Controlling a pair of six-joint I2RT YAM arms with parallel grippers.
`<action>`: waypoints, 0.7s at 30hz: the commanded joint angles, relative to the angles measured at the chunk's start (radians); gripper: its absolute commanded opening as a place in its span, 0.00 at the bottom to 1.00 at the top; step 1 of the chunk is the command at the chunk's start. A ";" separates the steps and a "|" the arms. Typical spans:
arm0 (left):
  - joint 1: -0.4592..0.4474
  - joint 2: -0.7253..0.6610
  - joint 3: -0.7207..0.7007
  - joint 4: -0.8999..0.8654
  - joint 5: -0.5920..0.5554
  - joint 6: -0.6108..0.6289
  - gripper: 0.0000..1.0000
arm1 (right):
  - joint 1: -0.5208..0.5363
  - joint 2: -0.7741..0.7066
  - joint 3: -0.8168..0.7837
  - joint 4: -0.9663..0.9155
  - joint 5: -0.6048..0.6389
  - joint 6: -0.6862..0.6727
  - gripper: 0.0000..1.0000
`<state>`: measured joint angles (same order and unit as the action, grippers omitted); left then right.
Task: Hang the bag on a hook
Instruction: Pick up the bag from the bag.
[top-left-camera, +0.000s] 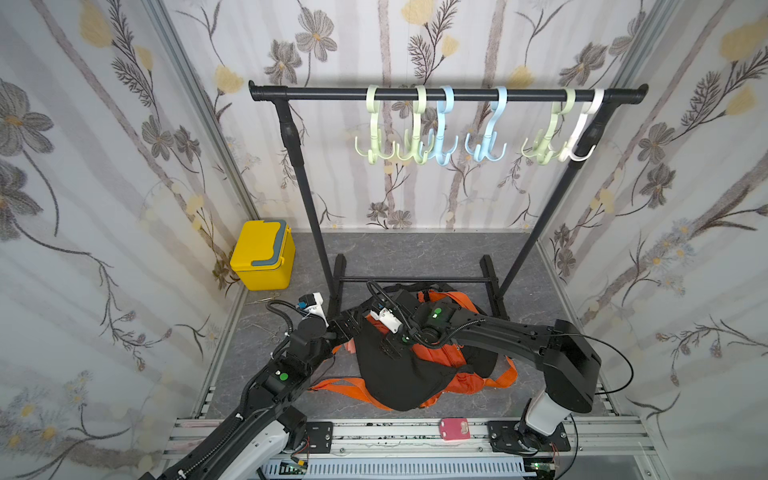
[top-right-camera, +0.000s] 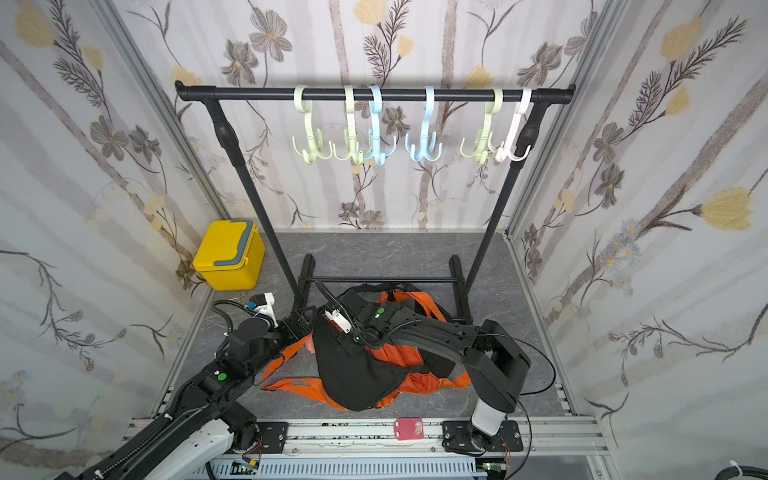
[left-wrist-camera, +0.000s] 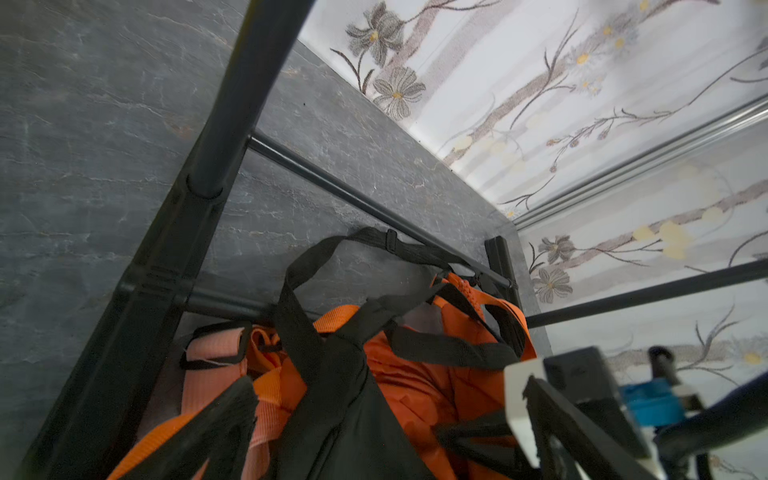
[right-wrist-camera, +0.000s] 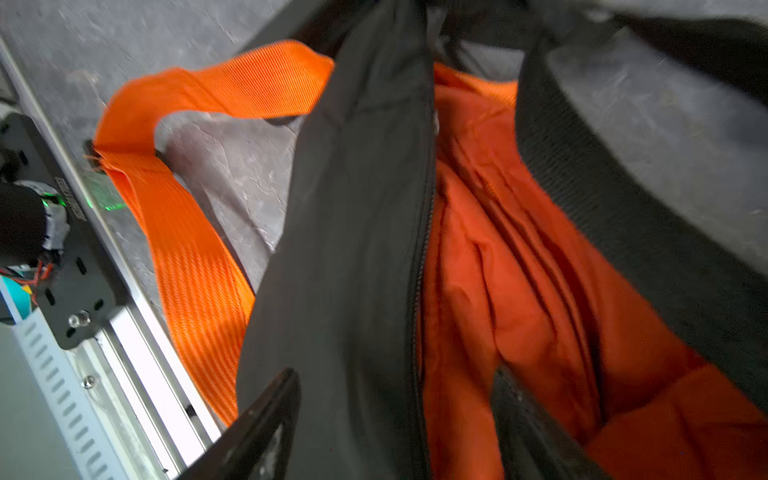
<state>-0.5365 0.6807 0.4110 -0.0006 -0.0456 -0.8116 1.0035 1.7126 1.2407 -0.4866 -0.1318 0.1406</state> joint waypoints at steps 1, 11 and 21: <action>0.065 0.027 0.011 0.133 0.168 0.015 1.00 | -0.004 0.044 0.021 -0.005 -0.067 -0.073 0.71; 0.141 0.016 -0.001 0.154 0.195 0.006 1.00 | -0.024 0.054 0.101 -0.017 -0.046 -0.081 0.00; 0.138 -0.126 0.000 0.293 0.327 0.066 1.00 | -0.126 -0.250 0.068 0.207 -0.173 0.005 0.00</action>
<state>-0.3973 0.5720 0.3920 0.2062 0.2306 -0.7807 0.9035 1.5337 1.3457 -0.4259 -0.2375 0.0948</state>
